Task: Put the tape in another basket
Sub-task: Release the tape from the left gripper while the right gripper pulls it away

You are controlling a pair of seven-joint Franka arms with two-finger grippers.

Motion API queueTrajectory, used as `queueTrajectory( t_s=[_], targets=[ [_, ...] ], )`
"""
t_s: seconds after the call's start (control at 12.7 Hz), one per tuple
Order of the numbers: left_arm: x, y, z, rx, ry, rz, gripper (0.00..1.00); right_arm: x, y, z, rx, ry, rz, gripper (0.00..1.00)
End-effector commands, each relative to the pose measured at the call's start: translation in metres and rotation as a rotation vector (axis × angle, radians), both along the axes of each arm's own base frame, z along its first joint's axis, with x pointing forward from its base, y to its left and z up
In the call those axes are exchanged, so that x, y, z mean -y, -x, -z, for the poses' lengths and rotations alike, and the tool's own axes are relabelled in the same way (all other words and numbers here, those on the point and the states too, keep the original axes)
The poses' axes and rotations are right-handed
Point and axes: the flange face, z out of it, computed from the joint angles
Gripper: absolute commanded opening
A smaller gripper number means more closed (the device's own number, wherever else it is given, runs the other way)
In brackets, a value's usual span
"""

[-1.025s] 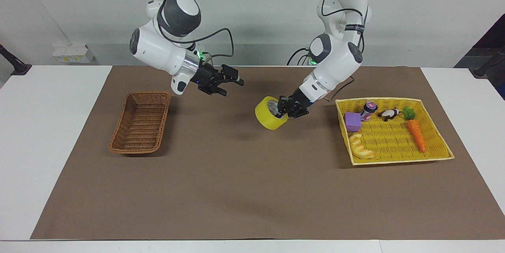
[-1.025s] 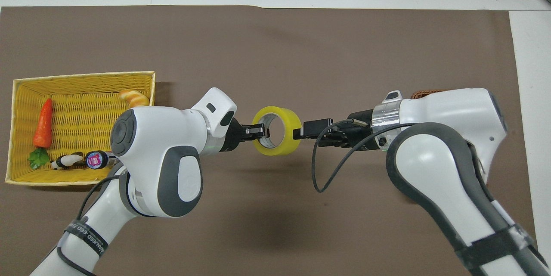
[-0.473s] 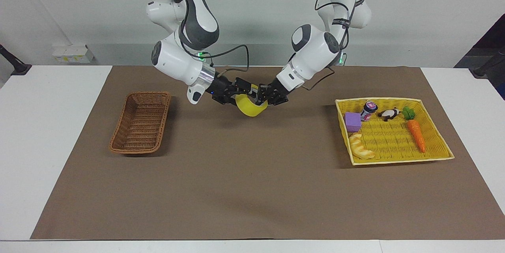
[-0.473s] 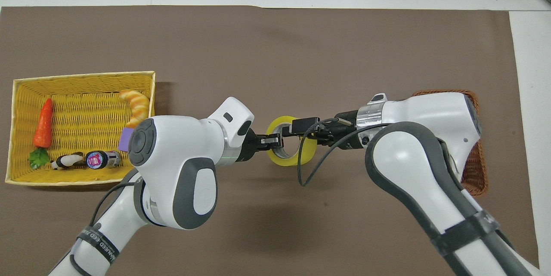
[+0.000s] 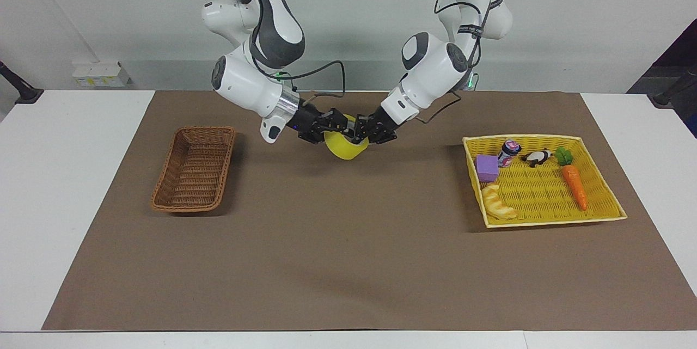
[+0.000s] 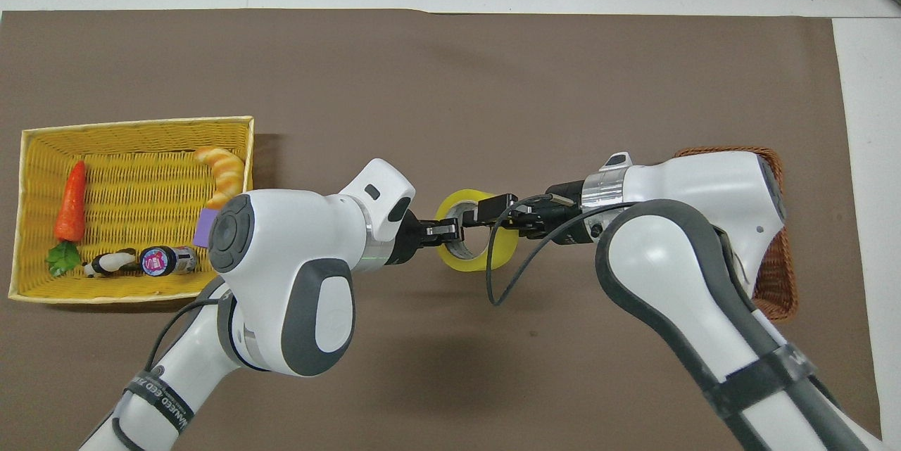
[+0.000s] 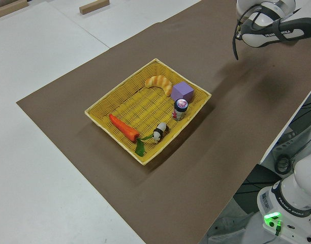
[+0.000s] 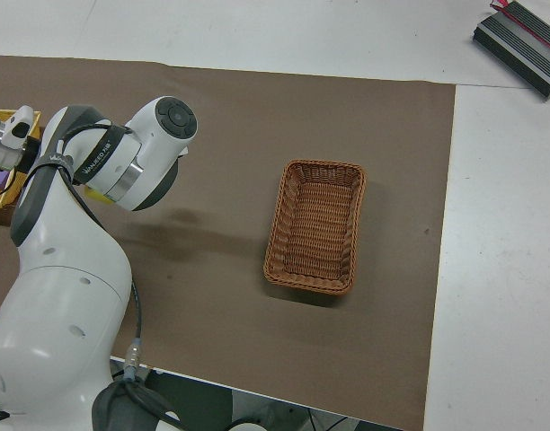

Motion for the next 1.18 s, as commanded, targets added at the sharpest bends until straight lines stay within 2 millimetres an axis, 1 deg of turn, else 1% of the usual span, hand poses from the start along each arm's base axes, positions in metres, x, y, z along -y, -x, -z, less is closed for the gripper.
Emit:
queueTrajectory(
  t_s=[0.0,0.32,0.39,0.47,0.55,0.63,0.71,0.79,0.87,0.95,1.02,1.1],
  targets=[
    [-0.0024,0.0105,-0.0057,-0.013,0.017,-0.019,0.0,-0.0006,0.0012,0.0007,0.019,-0.01,-0.011,0.41],
    [-0.0029,0.0106,-0.0054,-0.025,0.017,-0.016,0.0,-0.0006,0.0012,0.0007,0.018,-0.01,-0.01,0.41],
    [-0.0036,0.0101,-0.0054,-0.027,0.017,-0.021,0.02,-0.0006,0.0012,0.0007,0.018,-0.01,-0.01,0.41],
    [-0.0036,0.0103,-0.0053,-0.032,0.017,-0.025,0.1,-0.0006,0.0012,0.0007,0.018,-0.01,-0.01,0.41],
    [-0.0033,0.0101,-0.0059,-0.032,0.017,-0.024,0.24,-0.0006,0.0012,0.0008,0.018,-0.009,-0.011,0.41],
    [-0.0044,0.009,-0.0065,-0.031,0.018,-0.026,0.53,-0.0006,0.0012,0.0008,0.018,-0.008,-0.011,0.41],
    [-0.0039,0.0083,-0.0071,-0.029,0.018,-0.024,0.73,-0.0006,0.0012,0.0008,0.018,-0.008,-0.011,0.41],
    [-0.0039,0.008,-0.0063,-0.026,0.017,-0.021,0.84,-0.0006,0.0012,0.0008,0.018,-0.008,-0.011,0.41],
    [-0.0043,0.0055,-0.0066,-0.023,0.017,-0.022,0.93,-0.0006,0.0012,0.0008,0.02,-0.009,-0.012,0.37],
    [-0.005,0.0035,-0.0079,-0.021,0.018,-0.026,0.97,-0.0006,0.0012,0.0008,0.02,-0.009,-0.012,0.23],
    [-0.0063,0.0019,-0.0078,-0.017,0.019,-0.026,0.98,-0.0006,0.0012,0.0008,0.02,-0.009,-0.012,0.0],
    [-0.0067,0.001,-0.0077,-0.016,0.018,-0.026,0.99,-0.0006,0.0012,0.0008,0.018,-0.008,-0.011,0.0]
  ],
)
